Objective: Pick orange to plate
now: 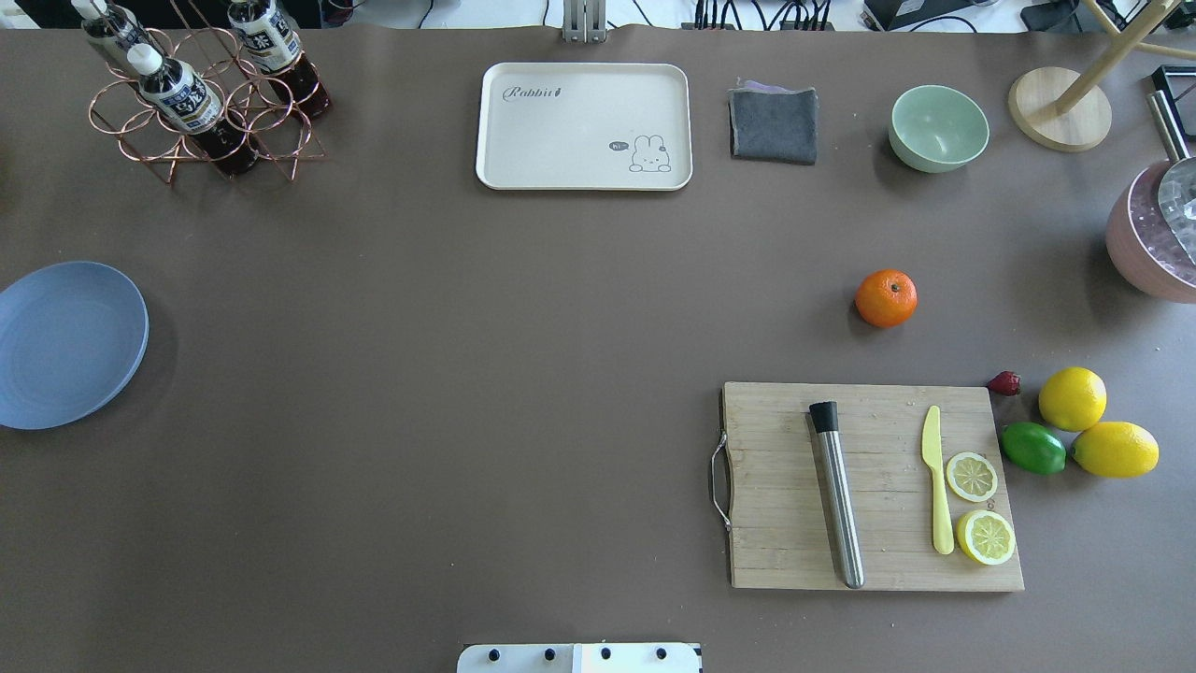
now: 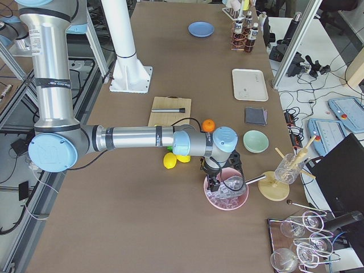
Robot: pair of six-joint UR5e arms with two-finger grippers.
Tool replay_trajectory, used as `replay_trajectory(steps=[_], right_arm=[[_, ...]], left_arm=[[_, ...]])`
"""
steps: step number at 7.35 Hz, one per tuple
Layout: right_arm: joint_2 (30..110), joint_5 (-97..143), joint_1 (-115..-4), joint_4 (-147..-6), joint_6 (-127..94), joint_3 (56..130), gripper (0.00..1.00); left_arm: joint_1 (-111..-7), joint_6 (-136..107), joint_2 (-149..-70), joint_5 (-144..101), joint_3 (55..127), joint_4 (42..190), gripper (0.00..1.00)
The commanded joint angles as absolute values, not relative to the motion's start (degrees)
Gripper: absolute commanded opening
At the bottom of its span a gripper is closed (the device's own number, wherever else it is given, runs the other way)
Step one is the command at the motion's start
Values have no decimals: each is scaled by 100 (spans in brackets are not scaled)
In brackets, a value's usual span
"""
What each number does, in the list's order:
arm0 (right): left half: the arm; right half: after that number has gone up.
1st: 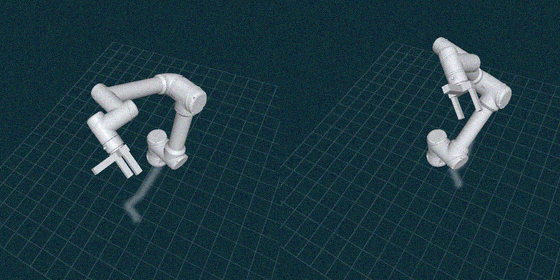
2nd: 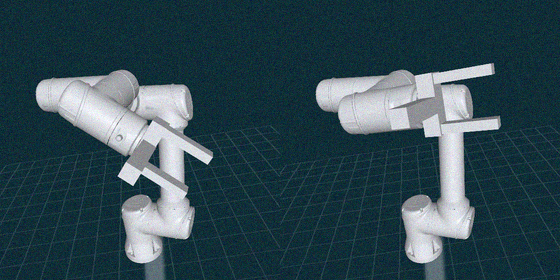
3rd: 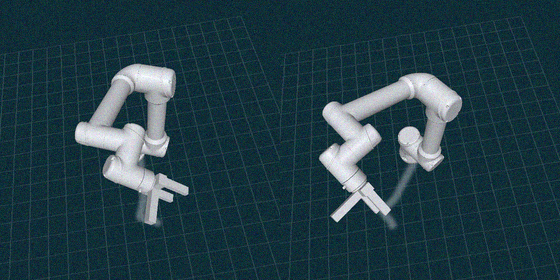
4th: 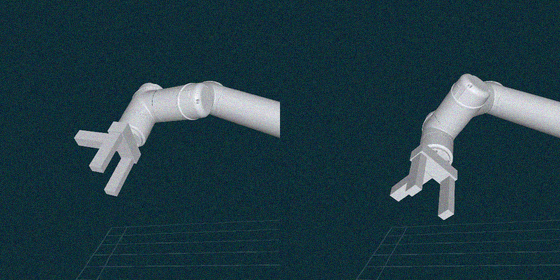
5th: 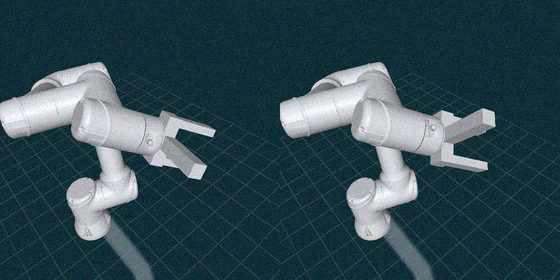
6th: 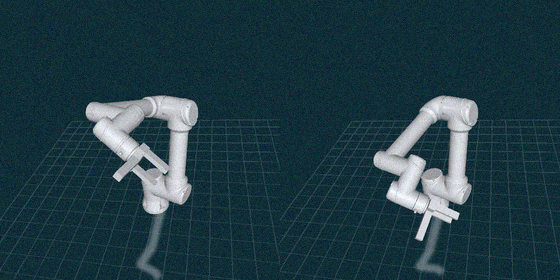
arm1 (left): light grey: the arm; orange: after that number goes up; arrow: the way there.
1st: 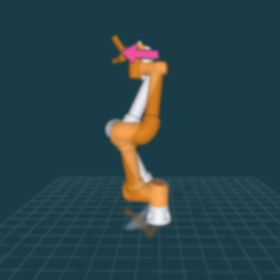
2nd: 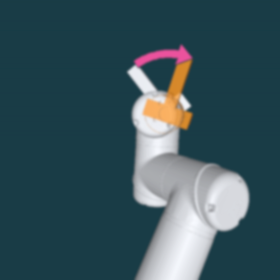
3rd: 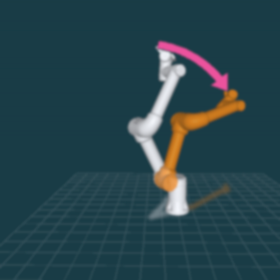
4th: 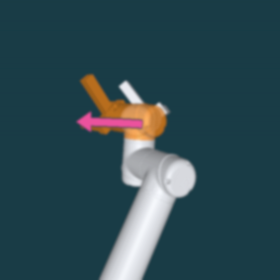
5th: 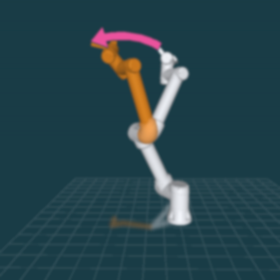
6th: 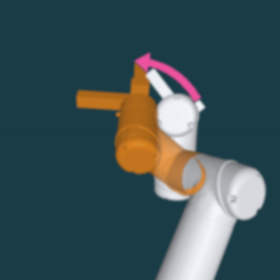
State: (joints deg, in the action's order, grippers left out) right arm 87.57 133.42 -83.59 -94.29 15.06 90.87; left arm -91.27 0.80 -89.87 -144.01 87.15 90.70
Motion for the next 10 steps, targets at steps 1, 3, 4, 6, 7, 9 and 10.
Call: replay_trajectory(steps=[1, 3, 4, 6, 7, 9, 10], right_arm=[[8780, 13342, -8358, -9413, 1512, 9097, 100], [8798, 13359, -8350, -9413, 1512, 9123, 100], [8789, 13377, -8350, -9413, 1512, 9123, 100], [8780, 13395, -8332, -9413, 1512, 9123, 100], [8789, 13403, -8341, -9413, 1512, 9123, 100], [8798, 13430, -8323, -9413, 1512, 9141, 100], [8807, 13430, -8323, -9413, 1512, 9158, 100]], left_arm=[[-9132, 79, -8982, -14353, 8797, 9096, 97], [-9132, 97, -8983, -14074, 8850, 9332, 97], [-9132, 88, -8965, -13836, 8842, 9586, 97], [-9193, 88, -8895, -13843, 8807, 9615, 97], [-9219, 105, -8799, -13834, 8815, 9720, 97], [-9229, 88, -8597, -13912, 8850, 10106, 97], [-9229, 88, -8604, -14070, 8807, 10099, 97]])
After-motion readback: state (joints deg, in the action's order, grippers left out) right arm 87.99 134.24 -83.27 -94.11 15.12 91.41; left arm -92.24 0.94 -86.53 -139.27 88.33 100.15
